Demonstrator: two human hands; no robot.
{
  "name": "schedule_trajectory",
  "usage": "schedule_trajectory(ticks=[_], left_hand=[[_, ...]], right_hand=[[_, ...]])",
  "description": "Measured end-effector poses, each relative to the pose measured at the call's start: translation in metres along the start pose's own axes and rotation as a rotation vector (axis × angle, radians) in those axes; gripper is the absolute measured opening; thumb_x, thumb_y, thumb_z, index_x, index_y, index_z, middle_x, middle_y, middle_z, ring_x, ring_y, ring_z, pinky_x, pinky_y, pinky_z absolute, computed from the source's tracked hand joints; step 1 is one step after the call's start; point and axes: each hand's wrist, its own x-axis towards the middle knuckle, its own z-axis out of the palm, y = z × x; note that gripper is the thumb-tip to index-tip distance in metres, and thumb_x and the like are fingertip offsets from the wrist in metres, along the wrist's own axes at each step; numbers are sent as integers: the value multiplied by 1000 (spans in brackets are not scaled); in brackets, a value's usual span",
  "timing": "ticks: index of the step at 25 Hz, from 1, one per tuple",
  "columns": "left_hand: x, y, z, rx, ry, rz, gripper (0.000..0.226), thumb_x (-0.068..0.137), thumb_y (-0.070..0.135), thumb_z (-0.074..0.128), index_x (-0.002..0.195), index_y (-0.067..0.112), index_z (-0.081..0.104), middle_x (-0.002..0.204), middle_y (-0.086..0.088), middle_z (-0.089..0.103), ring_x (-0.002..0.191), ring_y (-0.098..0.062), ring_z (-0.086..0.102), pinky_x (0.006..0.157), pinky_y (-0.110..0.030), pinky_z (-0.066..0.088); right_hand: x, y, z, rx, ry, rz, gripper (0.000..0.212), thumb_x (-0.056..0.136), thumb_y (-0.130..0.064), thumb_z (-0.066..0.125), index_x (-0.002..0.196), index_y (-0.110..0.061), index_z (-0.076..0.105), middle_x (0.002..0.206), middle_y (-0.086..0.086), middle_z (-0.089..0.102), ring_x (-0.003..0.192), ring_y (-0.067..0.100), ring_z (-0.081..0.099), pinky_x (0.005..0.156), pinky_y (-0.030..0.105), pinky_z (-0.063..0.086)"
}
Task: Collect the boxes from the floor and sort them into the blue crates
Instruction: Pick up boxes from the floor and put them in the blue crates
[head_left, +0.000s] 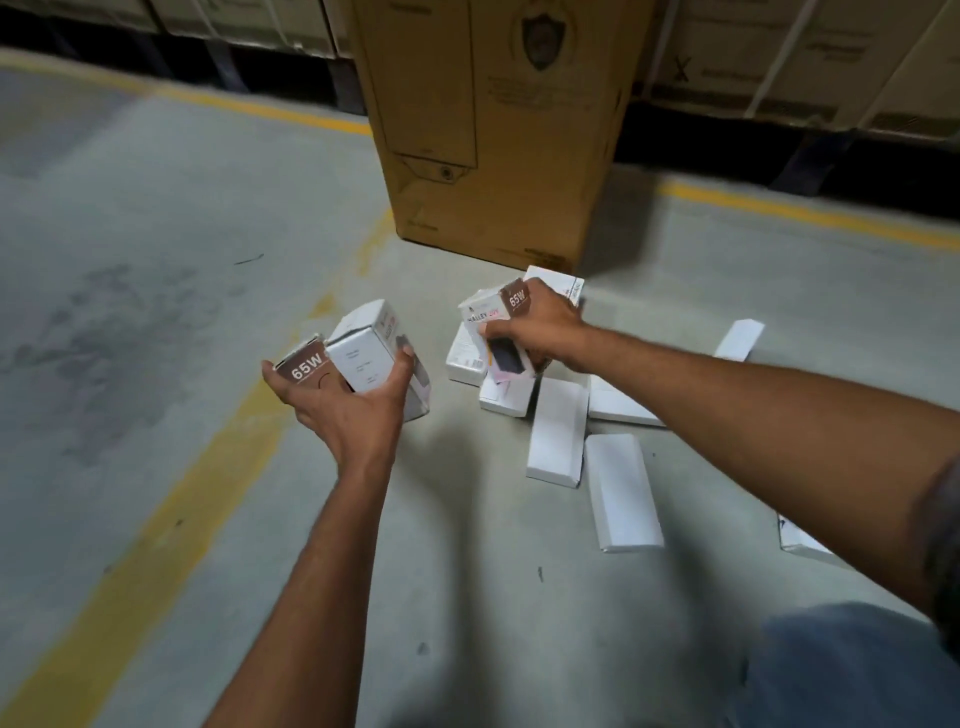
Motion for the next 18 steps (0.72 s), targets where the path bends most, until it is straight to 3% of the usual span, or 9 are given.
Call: schedule_trajectory(ticks=[3,5,7,9,12,15,16,18], left_hand=[[16,-34,2,38,48,10,126,61,73,81,158,30,13,158,-2,42,143,-16,23,127,-39,19],[24,-53,5,81,35,56,103,66,65,84,148,30,32,165,-10,28,147,-23,23,127,-43,19],[30,-73,9,126,-5,95,69,73,56,86,128,40,48,170,-4,3,150,-24,17,127,-30,8],[35,-91,7,181,-54,111,53,74,59,84,118,41,61,168,7,-12,151,-16,10,116,-12,-7],[36,-104,-6,206,-52,111,68,69,67,76,126,30,68,168,9,-12,147,-4,5,100,3,-16],[35,-108,-20,224,-27,73,77,65,71,71,128,28,68,168,9,-14,147,-3,4,101,1,-14],[34,-109,-24,224,-18,63,81,63,74,70,129,28,68,168,10,-15,148,-3,4,104,-2,-11],[36,-111,-31,231,4,66,93,57,82,65,134,29,66,167,12,-16,148,-4,4,107,-8,-8]], right_hand=[[36,14,58,206,-59,103,49,66,-51,88,102,-22,74,100,-6,78,89,12,74,78,32,63],[60,24,94,234,-70,146,61,57,-64,83,102,-24,75,104,-5,78,94,15,74,82,35,64],[83,36,124,139,-18,153,79,52,-74,75,115,-25,72,122,0,70,117,23,64,98,39,56],[94,41,143,67,1,169,87,62,-76,72,133,-25,63,144,6,52,135,29,45,109,40,44],[92,36,159,-45,-70,201,99,65,-82,65,144,-24,52,167,5,25,149,34,31,118,46,34],[68,39,179,-310,-51,36,97,64,-84,60,140,-23,56,162,4,33,150,36,27,118,50,32],[63,41,185,-312,-21,0,92,64,-83,62,134,-23,60,157,3,35,147,35,31,116,48,35],[64,38,193,-82,35,61,82,64,-79,69,126,-24,65,154,2,27,140,31,36,115,43,37]])
